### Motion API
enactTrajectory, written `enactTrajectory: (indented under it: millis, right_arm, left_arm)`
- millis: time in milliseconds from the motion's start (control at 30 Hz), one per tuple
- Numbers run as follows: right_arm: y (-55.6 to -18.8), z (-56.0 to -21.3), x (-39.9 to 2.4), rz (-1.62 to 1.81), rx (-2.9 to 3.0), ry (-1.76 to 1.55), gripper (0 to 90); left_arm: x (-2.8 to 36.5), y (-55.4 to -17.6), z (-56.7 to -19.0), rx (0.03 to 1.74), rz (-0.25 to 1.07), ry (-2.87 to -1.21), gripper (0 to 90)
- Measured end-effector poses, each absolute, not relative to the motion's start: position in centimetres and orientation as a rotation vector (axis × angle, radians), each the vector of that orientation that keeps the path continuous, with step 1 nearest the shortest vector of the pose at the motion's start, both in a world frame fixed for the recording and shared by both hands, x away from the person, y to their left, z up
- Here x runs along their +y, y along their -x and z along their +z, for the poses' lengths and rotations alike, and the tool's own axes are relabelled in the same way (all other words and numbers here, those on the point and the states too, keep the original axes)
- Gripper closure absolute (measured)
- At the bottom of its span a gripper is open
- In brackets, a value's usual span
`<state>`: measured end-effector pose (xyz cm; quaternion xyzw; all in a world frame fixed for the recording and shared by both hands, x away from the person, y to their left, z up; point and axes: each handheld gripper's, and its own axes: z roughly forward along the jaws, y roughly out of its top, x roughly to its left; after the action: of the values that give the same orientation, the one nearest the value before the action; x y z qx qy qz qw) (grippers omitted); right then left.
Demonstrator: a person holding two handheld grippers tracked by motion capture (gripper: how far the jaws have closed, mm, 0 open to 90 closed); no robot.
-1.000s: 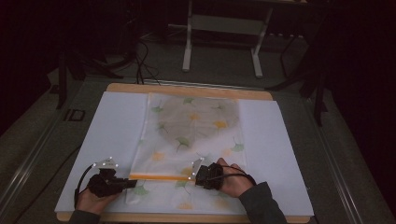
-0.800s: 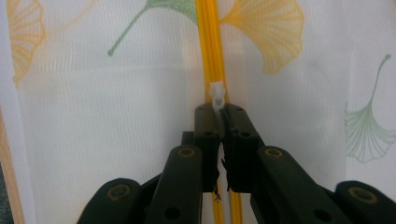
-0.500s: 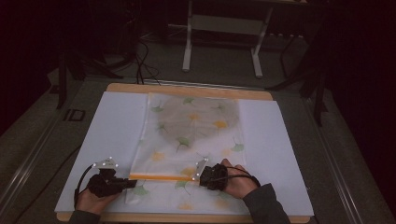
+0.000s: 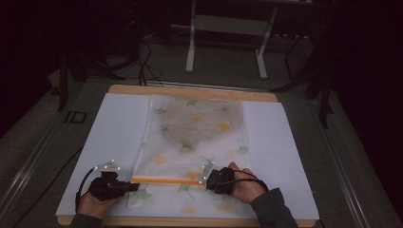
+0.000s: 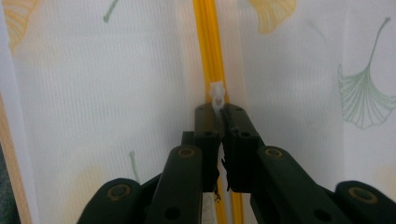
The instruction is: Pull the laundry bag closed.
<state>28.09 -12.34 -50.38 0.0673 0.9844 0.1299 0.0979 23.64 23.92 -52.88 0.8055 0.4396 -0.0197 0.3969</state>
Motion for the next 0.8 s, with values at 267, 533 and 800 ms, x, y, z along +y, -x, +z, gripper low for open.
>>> enactTrajectory:
  millis: [267,533,800]
  right_arm:
    - [-27.9,-50.2,-13.2,0.37,2.906,-0.203,85.1]
    - [-27.9,-50.2,-13.9,0.35,2.91,-0.217,85.1]
    - [-27.9,-50.1,-14.0,0.34,2.91,-0.209,85.1]
  left_arm:
    - [23.9,-23.7,-52.9,1.114,-0.049,-2.041,87.1]
    - [23.9,-23.6,-52.9,1.113,-0.05,-2.041,87.1]
    - [23.9,-23.6,-52.9,1.113,-0.049,-2.043,87.0]
